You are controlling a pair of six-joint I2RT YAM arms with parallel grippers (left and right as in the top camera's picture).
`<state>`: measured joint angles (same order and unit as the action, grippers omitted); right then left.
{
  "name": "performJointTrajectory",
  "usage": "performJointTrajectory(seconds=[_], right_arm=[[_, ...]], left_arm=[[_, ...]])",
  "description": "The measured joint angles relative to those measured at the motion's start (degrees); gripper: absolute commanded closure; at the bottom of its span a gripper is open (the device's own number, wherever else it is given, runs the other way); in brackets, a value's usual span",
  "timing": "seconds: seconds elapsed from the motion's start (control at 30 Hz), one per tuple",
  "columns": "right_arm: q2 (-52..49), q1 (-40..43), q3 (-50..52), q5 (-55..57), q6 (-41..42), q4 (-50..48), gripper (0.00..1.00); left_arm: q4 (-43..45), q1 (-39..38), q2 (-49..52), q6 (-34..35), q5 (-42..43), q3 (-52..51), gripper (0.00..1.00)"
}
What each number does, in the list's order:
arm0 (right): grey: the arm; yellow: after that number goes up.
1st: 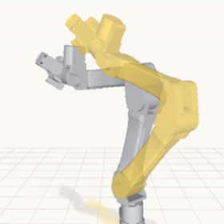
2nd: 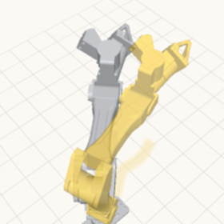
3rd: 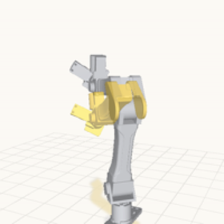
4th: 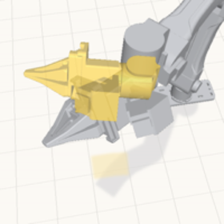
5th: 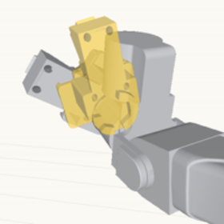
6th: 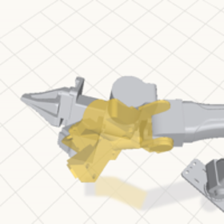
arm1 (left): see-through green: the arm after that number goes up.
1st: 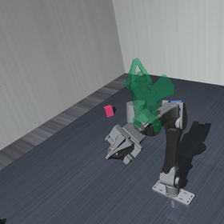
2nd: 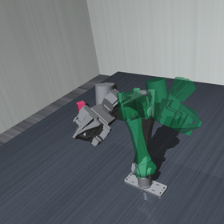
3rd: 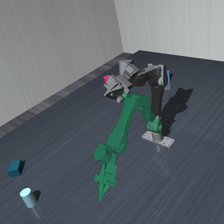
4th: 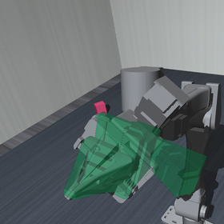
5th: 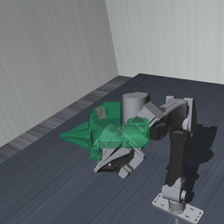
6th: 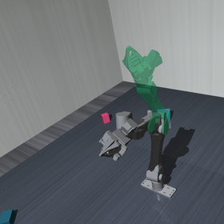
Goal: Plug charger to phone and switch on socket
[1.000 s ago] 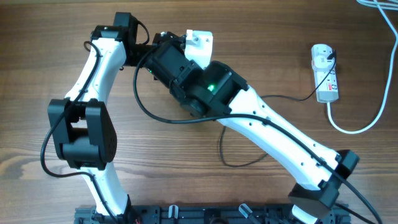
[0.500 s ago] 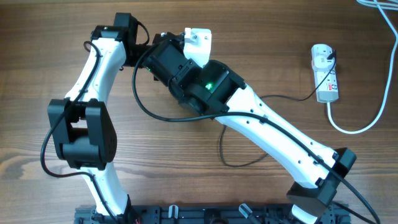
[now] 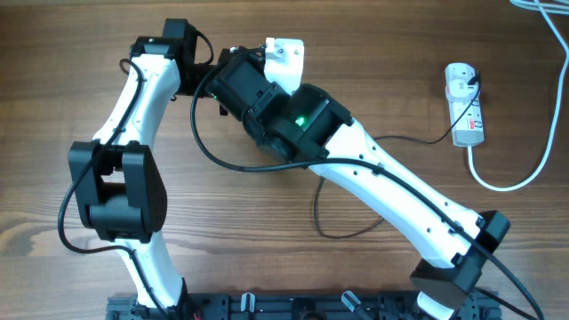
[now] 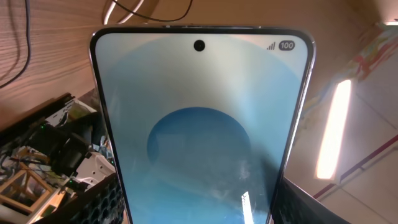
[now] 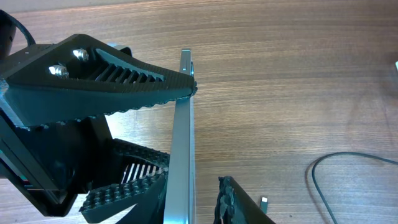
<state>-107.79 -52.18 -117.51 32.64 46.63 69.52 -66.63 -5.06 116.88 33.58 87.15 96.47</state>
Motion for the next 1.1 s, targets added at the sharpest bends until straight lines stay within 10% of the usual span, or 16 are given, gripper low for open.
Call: performJointTrajectory(seconds=[0.53, 0.77, 1.1], right_arm=[[0.00, 0.00, 0.00, -0.48, -1.49, -0.44, 0.95], [0.00, 0.09, 0.00, -0.76, -0.81, -0.13, 0.96], [1.18, 0.87, 0.00, -1.14, 0.72, 1.81, 0.96]], left_arm=[[-0.02, -0.07, 0.00, 0.20, -0.28, 0.00, 0.34], [0.02, -0.02, 0.00, 0.22, 0.44, 0.00, 0.00], [1.53, 0.00, -0.02, 0.20, -0.13, 0.00, 0.00]])
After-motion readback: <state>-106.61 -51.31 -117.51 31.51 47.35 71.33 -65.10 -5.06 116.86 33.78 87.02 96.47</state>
